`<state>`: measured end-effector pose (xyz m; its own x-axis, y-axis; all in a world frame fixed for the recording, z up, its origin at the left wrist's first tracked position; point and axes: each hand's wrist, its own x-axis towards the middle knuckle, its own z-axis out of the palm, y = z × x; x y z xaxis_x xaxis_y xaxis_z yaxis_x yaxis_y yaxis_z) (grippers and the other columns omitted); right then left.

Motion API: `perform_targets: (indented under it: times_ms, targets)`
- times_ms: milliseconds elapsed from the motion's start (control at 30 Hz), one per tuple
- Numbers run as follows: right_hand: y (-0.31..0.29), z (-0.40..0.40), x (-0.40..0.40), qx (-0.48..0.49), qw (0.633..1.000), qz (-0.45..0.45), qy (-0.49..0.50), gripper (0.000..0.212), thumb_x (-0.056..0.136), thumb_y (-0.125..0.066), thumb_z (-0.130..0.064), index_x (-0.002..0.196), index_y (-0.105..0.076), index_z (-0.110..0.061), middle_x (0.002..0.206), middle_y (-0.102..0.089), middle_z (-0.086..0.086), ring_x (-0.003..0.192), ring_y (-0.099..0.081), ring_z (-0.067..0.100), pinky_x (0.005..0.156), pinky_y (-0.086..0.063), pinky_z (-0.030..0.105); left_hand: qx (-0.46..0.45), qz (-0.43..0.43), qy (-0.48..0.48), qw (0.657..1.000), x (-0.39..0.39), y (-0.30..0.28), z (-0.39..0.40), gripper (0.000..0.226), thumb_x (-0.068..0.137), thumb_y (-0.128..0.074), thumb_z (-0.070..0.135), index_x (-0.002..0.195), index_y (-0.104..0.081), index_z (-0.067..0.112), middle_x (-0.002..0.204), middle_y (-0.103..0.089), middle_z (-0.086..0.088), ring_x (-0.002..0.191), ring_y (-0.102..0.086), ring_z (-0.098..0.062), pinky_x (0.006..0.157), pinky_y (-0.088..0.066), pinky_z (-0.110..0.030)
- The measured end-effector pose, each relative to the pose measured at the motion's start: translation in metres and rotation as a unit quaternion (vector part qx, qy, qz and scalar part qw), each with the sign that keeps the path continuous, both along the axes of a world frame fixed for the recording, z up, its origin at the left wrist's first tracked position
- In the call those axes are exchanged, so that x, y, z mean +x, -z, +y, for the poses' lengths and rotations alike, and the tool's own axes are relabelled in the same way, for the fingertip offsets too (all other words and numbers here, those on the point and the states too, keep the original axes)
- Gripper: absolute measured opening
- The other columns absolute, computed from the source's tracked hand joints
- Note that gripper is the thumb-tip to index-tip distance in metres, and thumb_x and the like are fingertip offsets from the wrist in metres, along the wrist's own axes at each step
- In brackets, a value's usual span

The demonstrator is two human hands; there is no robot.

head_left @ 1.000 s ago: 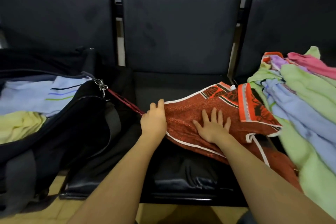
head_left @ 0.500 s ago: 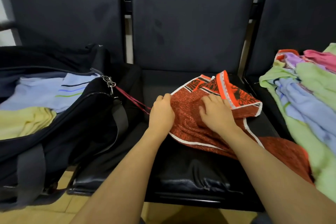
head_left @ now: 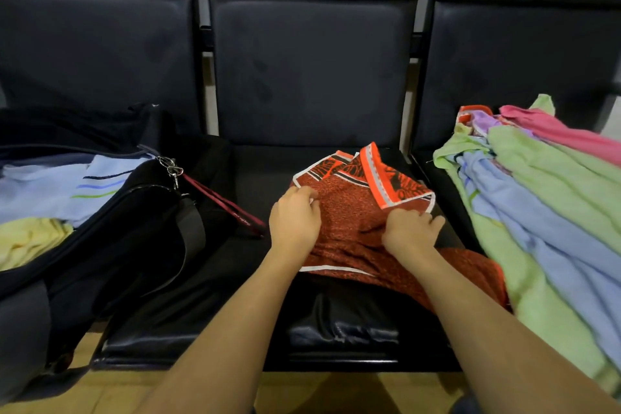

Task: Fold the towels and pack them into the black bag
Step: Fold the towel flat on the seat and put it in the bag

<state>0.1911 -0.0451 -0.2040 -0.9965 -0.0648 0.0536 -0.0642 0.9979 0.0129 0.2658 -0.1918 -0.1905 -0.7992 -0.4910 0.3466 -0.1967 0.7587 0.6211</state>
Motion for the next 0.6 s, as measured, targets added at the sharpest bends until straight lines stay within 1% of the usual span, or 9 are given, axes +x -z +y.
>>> perform_targets:
  times_ms: [100,167,233,267,300,367,433,533,600]
  targets:
    - [-0.002,-0.003,-0.003,-0.053,0.995,0.075,-0.043,0.030,0.095,-0.044,-0.016,0.124,-0.050,-0.009,0.125,-0.056,0.014,0.120,-0.046,0.035,0.106,-0.023,0.045,-0.036,0.003,-0.018,0.999,-0.001,-0.001,-0.001,0.021,0.095,-0.051,0.017,0.111,-0.064,0.012,0.111,-0.062,-0.006,0.104,-0.057,-0.024,0.091,-0.044,-0.036]
    - [-0.008,-0.007,-0.004,-0.148,0.976,0.130,-0.097,0.025,0.099,-0.040,-0.020,0.121,-0.048,-0.009,0.105,-0.064,0.011,0.105,-0.056,0.034,0.098,-0.026,0.042,-0.018,0.021,-0.018,0.999,-0.002,-0.002,-0.003,0.022,0.096,-0.048,0.016,0.112,-0.061,0.009,0.107,-0.063,-0.009,0.098,-0.060,-0.027,0.086,-0.047,-0.040]
    - [-0.015,-0.011,-0.001,-0.262,0.931,0.183,-0.176,0.019,0.099,-0.043,-0.019,0.112,-0.051,-0.008,0.072,-0.059,0.001,0.078,-0.060,0.033,0.088,-0.028,0.040,0.021,0.048,-0.009,0.999,-0.003,-0.005,-0.007,0.023,0.098,-0.044,0.015,0.115,-0.057,0.006,0.103,-0.065,-0.012,0.093,-0.062,-0.029,0.083,-0.049,-0.042]
    - [-0.018,-0.013,0.001,-0.301,0.903,0.220,-0.212,0.014,0.098,-0.046,-0.016,0.105,-0.053,-0.007,0.063,-0.052,-0.004,0.067,-0.058,0.032,0.085,-0.030,0.040,0.040,0.058,-0.010,0.997,-0.003,-0.006,-0.009,0.025,0.098,-0.043,0.015,0.117,-0.055,0.005,0.102,-0.065,-0.013,0.093,-0.062,-0.029,0.083,-0.050,-0.041]
    - [-0.022,-0.015,0.003,-0.334,0.878,0.249,-0.236,0.009,0.096,-0.049,-0.013,0.100,-0.054,-0.007,0.060,-0.049,-0.008,0.060,-0.055,0.029,0.082,-0.033,0.040,0.058,0.062,-0.014,0.996,-0.004,-0.007,-0.012,0.026,0.099,-0.042,0.015,0.120,-0.054,0.005,0.104,-0.065,-0.014,0.093,-0.062,-0.028,0.083,-0.049,-0.037]
    - [-0.033,-0.020,0.006,-0.423,0.833,0.252,-0.252,0.011,0.094,-0.051,-0.009,0.104,-0.055,-0.009,0.066,-0.055,-0.009,0.060,-0.055,0.022,0.081,-0.038,0.040,0.091,0.080,-0.015,0.992,-0.004,-0.008,-0.017,0.028,0.099,-0.041,0.014,0.123,-0.053,0.006,0.107,-0.064,-0.012,0.093,-0.060,-0.020,0.079,-0.044,-0.024]
    - [-0.041,-0.025,0.008,-0.487,0.802,0.218,-0.268,0.024,0.094,-0.047,-0.007,0.114,-0.057,-0.015,0.077,-0.060,-0.011,0.070,-0.058,0.017,0.085,-0.039,0.040,0.136,0.120,0.008,0.983,-0.005,-0.012,-0.019,0.026,0.099,-0.043,0.011,0.122,-0.053,0.008,0.104,-0.064,-0.004,0.091,-0.057,-0.012,0.075,-0.038,-0.013]
    - [-0.039,-0.035,0.007,-0.448,0.819,0.169,-0.317,0.037,0.090,-0.040,-0.011,0.118,-0.062,-0.020,0.108,-0.064,-0.004,0.104,-0.057,0.016,0.100,-0.032,0.040,0.184,0.156,0.093,0.966,-0.004,-0.020,-0.019,0.024,0.097,-0.043,0.007,0.119,-0.047,0.016,0.091,-0.061,0.009,0.084,-0.059,-0.007,0.072,-0.042,-0.015]
    - [-0.034,-0.043,0.008,-0.417,0.834,0.108,-0.346,0.038,0.091,-0.042,-0.014,0.126,-0.058,-0.018,0.123,-0.059,0.001,0.119,-0.051,0.018,0.107,-0.031,0.044,0.185,0.148,0.152,0.959,-0.001,-0.021,-0.018,0.023,0.098,-0.042,0.008,0.117,-0.043,0.021,0.087,-0.061,0.009,0.073,-0.057,-0.002,0.068,-0.045,-0.018]
